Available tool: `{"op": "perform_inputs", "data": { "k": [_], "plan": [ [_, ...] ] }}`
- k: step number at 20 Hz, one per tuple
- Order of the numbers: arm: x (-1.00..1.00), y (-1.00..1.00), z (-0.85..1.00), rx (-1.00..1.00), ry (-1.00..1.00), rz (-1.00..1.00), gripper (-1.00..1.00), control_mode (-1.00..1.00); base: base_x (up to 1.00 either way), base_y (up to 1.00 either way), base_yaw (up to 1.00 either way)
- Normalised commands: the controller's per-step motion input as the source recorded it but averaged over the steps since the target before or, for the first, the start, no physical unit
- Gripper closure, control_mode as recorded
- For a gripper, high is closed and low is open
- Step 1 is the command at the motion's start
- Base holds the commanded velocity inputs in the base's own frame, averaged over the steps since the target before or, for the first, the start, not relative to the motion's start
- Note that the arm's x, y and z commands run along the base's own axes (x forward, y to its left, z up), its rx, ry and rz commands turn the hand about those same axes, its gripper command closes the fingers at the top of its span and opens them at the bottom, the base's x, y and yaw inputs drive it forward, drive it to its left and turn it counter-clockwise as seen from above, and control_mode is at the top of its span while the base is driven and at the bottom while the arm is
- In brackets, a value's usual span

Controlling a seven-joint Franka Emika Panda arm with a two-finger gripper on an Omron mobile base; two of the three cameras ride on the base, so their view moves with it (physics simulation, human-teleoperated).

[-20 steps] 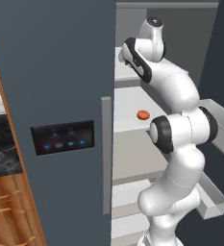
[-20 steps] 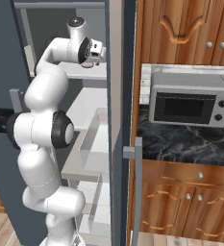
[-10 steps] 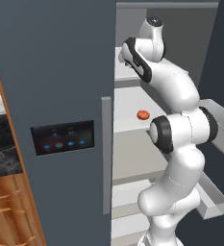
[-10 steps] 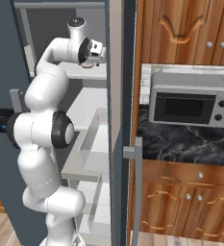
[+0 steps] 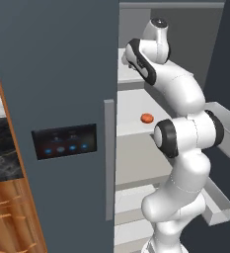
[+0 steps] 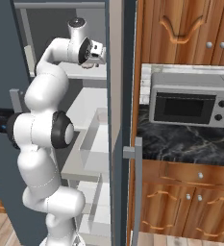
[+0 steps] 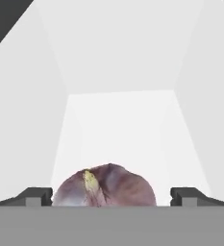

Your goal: Retrieve the bottle and the shaker from the cabinet and place them next to the mixing bowl on the counter. Then add garlic from the fridge to the mixing bowl.

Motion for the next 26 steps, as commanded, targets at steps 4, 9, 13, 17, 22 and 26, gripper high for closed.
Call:
{"op": "perform_inputs", "data": {
  "k": [4, 9, 13, 17, 22, 26],
  "plan": [
    [0.00, 0.00, -0.07, 0.01, 0.02, 0.00, 1.00, -1.00, 0.00, 0.00, 0.00],
    [-0.06, 0.00, -0.01, 0.00, 0.02, 0.00, 1.00, -1.00, 0.00, 0.00, 0.00],
    [-0.78, -0.08, 0.05, 0.00, -0.02, 0.00, 1.00, -1.00, 0.00, 0.00, 0.00],
    [-1.00, -0.04, 0.34, 0.02, -0.14, 0.00, 1.00, -1.00, 0.00, 0.00, 0.00],
    [-1.00, 0.00, 0.50, 0.05, -0.01, 0.00, 1.00, -1.00, 0.00, 0.00, 0.00],
    [-1.00, 0.00, 0.03, 0.02, 0.05, 0.00, 1.00, -1.00, 0.00, 0.00, 0.00]
  ]
}}
